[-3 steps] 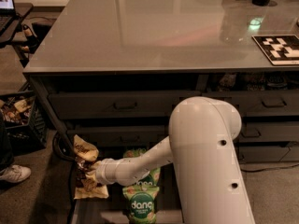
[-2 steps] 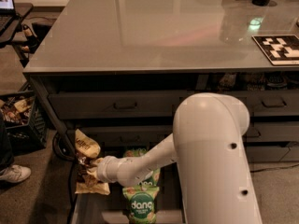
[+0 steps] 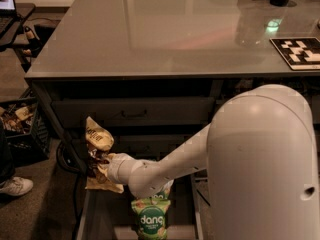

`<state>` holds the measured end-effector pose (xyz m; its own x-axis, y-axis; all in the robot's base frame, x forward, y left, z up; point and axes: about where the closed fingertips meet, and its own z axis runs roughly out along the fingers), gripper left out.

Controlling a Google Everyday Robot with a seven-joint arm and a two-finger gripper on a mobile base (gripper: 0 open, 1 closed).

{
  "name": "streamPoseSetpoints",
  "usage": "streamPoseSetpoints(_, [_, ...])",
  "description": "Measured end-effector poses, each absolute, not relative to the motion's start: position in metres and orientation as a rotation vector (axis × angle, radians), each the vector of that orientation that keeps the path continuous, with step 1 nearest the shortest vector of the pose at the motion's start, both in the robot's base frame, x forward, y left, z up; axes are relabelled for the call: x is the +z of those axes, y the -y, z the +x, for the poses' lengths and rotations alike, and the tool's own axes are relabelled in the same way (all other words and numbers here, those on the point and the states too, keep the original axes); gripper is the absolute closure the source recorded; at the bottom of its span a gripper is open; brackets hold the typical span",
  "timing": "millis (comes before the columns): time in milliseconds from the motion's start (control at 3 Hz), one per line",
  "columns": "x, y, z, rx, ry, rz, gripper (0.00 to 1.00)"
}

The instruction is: Pick brown chip bag from bottom drawer and place on counter

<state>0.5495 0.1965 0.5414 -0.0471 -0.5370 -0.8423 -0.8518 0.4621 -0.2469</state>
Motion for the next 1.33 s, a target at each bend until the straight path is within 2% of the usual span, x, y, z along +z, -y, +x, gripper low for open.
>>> streamPoseSetpoints(667, [0.575,-0.186,0.545,0.341,-1.669,-1.181,1.0])
streamPoseSetpoints(1333, [0.678,-0.145,0.537,0.158,-1.53,-1.108,1.0])
